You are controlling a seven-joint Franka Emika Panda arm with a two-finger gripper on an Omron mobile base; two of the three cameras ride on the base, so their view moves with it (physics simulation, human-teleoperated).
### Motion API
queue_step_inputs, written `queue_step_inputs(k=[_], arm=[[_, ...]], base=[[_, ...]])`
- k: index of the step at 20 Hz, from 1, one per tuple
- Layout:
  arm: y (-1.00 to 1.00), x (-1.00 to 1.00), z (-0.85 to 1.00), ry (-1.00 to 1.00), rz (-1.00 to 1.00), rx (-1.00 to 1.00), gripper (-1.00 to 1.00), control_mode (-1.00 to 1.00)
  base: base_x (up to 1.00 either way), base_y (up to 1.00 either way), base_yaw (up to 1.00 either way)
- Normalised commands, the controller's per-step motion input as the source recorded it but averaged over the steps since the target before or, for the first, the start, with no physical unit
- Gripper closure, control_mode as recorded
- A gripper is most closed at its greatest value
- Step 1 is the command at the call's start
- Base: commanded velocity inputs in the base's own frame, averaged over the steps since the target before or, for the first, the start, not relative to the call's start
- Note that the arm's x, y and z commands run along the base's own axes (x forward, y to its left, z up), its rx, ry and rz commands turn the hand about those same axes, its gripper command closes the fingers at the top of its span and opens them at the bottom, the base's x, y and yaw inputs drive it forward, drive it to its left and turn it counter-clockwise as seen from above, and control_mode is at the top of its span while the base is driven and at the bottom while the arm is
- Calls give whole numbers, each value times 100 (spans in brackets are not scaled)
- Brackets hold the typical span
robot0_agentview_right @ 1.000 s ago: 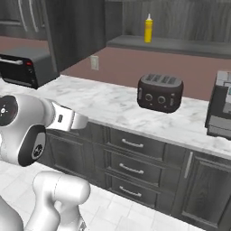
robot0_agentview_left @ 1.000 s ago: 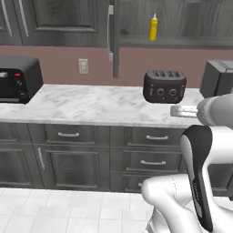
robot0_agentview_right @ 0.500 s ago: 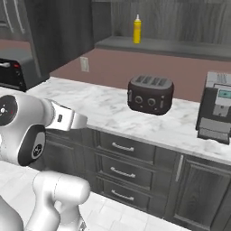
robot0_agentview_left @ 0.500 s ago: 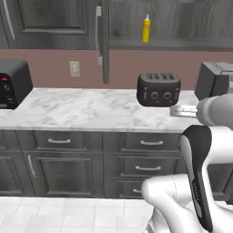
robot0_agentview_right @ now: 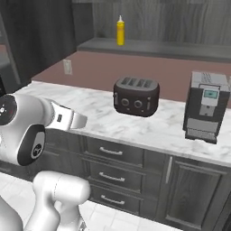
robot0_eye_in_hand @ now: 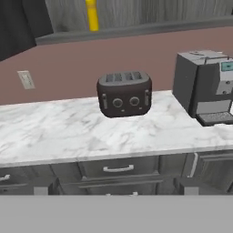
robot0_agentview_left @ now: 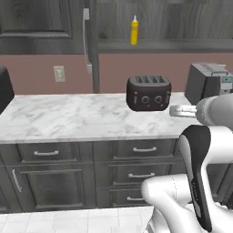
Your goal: Take 2 condiments from the cabinet and move them on the counter near the stove.Make sure the condiments are lined up with each other, next to each other.
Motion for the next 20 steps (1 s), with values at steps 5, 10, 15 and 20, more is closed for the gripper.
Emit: queue_step_inputs(k=[5,10,15,20], arm=[[0,0,0,0,0,0,-100,100],[0,0,0,0,0,0,-100,100],[0,0,0,0,0,0,-100,100],[0,0,0,0,0,0,-100,100]], base=[[56,0,-16],[73,0,-9],[67,0,-6],[41,4,-2]])
